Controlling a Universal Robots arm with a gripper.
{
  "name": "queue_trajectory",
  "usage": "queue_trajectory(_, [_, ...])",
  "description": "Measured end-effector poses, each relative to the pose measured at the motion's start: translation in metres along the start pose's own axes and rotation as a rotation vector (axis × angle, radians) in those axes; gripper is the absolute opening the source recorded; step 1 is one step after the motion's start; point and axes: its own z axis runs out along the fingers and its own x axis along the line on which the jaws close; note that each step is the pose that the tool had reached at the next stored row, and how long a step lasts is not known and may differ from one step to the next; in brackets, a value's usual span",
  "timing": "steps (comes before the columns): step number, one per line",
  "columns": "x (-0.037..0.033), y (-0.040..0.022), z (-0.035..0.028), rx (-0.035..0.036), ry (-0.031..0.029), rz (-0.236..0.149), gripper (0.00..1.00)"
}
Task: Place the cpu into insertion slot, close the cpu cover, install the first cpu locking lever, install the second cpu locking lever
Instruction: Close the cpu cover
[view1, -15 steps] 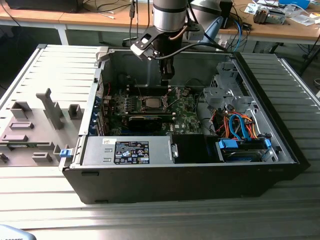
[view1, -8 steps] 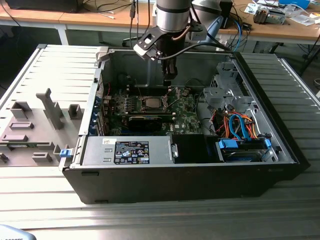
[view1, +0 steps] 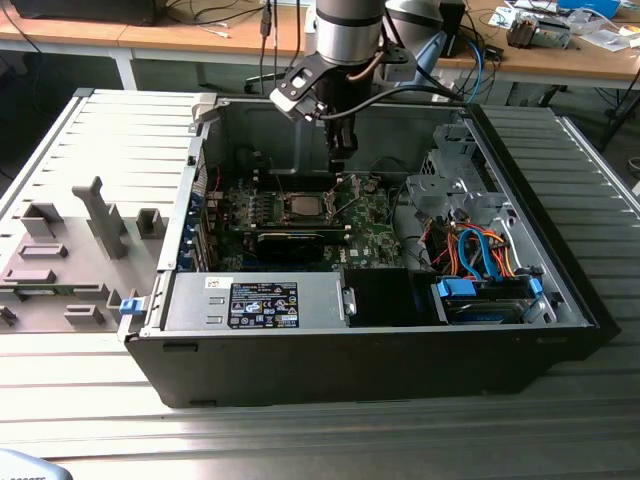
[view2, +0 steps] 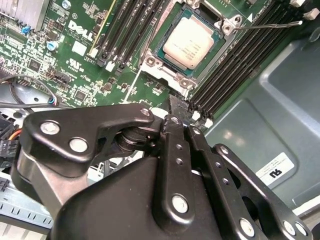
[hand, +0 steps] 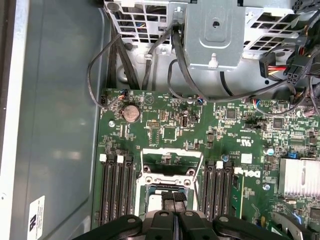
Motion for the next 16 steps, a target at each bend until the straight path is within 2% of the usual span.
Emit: queue_trajectory(16, [-0.0006,0.0075,0.0039,0.0001,-0.0002,0.000,0.11])
